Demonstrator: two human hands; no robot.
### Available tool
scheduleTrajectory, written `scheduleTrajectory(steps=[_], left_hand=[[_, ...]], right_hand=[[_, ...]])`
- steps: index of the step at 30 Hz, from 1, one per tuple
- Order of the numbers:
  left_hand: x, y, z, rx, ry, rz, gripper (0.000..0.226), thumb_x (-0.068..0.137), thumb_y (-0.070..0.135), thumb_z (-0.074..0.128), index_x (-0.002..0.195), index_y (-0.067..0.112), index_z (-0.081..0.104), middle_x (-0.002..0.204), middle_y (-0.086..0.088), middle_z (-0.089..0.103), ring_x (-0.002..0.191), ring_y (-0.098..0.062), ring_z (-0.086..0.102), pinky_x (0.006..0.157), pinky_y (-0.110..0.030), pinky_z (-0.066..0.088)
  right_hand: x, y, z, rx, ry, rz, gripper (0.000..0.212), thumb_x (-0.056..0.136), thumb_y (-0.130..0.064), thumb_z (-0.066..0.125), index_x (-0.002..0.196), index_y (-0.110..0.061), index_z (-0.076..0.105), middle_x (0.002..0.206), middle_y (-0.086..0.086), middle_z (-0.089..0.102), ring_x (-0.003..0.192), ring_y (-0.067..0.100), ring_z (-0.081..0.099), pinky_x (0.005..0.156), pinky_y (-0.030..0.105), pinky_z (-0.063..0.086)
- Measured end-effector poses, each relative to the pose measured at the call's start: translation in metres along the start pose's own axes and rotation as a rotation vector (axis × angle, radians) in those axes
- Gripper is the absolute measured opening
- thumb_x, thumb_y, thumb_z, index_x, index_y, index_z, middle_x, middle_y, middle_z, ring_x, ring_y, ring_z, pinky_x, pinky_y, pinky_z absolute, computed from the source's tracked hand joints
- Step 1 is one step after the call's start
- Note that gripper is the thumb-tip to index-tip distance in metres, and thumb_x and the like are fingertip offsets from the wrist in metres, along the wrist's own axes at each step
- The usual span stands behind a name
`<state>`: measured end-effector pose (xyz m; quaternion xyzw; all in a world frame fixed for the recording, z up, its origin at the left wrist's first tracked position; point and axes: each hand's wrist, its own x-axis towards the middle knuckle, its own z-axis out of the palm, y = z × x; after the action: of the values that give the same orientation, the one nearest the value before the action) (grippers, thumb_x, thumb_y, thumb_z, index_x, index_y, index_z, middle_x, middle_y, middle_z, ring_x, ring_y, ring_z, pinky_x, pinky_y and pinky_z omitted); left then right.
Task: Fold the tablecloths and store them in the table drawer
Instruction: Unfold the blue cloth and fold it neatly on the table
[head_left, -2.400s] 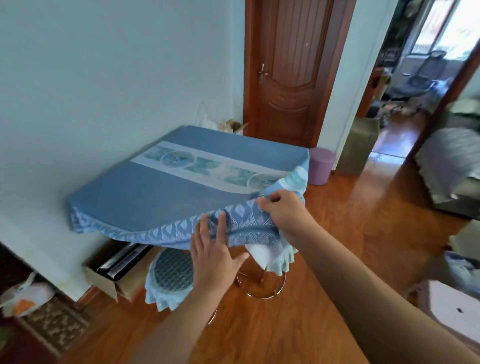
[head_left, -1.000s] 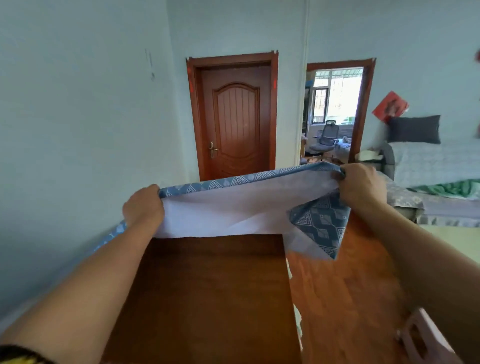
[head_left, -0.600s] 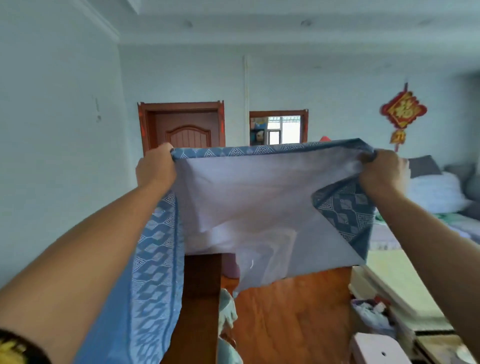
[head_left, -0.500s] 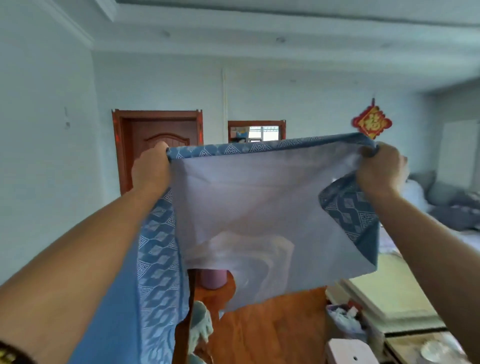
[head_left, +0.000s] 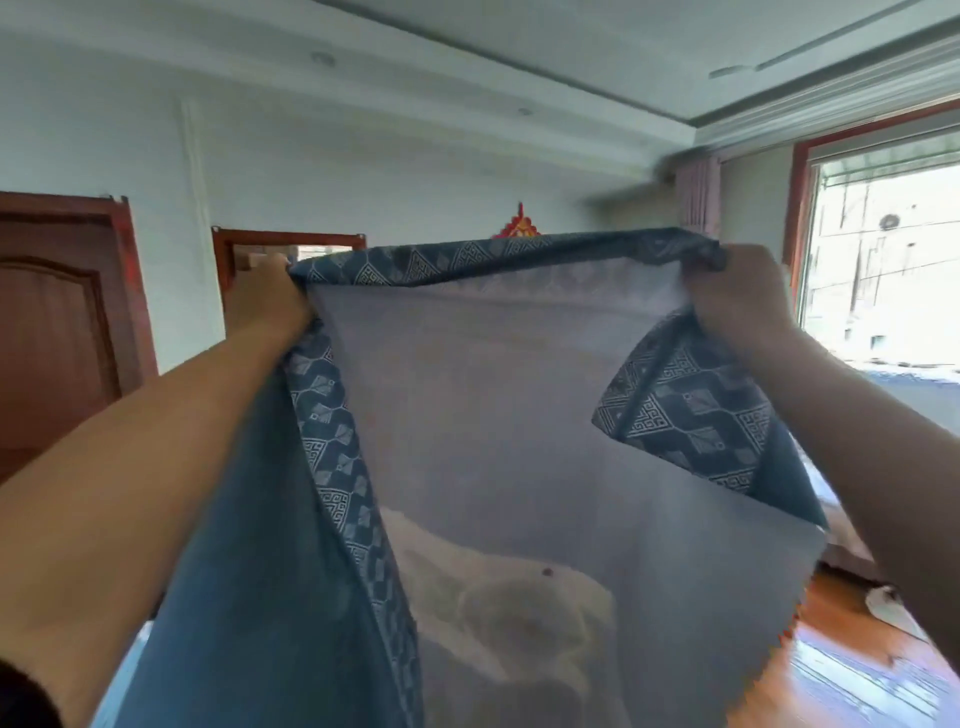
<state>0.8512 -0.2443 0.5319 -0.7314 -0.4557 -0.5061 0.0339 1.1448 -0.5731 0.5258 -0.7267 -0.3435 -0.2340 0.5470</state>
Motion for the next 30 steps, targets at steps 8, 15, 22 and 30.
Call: scheduleTrajectory(steps=[8,15,22,30], left_hand=[[-0.005,0.076,0.149,-0.036,-0.161,0.031,0.020,0.100,0.010,0.049,0.113,0.002,0.062,0.116,-0.028,0.065,0.108,-0.046,0.063,0.091,-0.052,0.051],[0.030,0.085,0.266,0.030,-0.183,-0.003,0.023,0.099,0.015,0.051,0.106,0.001,0.068,0.111,-0.027,0.067,0.107,-0.046,0.063,0.089,-0.051,0.047],[0.091,0.113,0.332,0.042,-0.090,-0.051,0.028,0.100,0.023,0.056,0.113,0.001,0.068,0.115,-0.028,0.068,0.104,-0.048,0.065,0.085,-0.052,0.052],[0.070,0.089,0.379,0.462,-0.106,-0.264,0.032,0.099,0.012,0.048,0.125,0.000,0.062,0.123,-0.024,0.060,0.113,-0.048,0.060,0.089,-0.049,0.049]], right_hand=[[0.058,0.082,-0.025,-0.102,-0.028,0.012,0.037,0.099,-0.028,0.050,0.074,-0.003,0.060,0.067,0.015,0.056,0.055,0.023,0.052,0.036,0.024,0.038],[0.139,0.155,0.045,-0.030,-0.154,0.049,0.037,0.098,-0.036,0.059,0.092,-0.001,0.068,0.072,0.019,0.062,0.042,0.019,0.051,0.035,0.024,0.038],[0.212,0.198,0.106,0.171,-0.181,0.098,0.028,0.096,-0.029,0.061,0.095,-0.002,0.070,0.074,0.013,0.057,0.062,0.023,0.053,0.052,0.034,0.036],[0.255,0.280,0.222,0.199,-0.434,0.076,0.036,0.094,-0.034,0.061,0.080,-0.001,0.068,0.061,0.010,0.055,0.052,0.021,0.052,0.050,0.030,0.040]])
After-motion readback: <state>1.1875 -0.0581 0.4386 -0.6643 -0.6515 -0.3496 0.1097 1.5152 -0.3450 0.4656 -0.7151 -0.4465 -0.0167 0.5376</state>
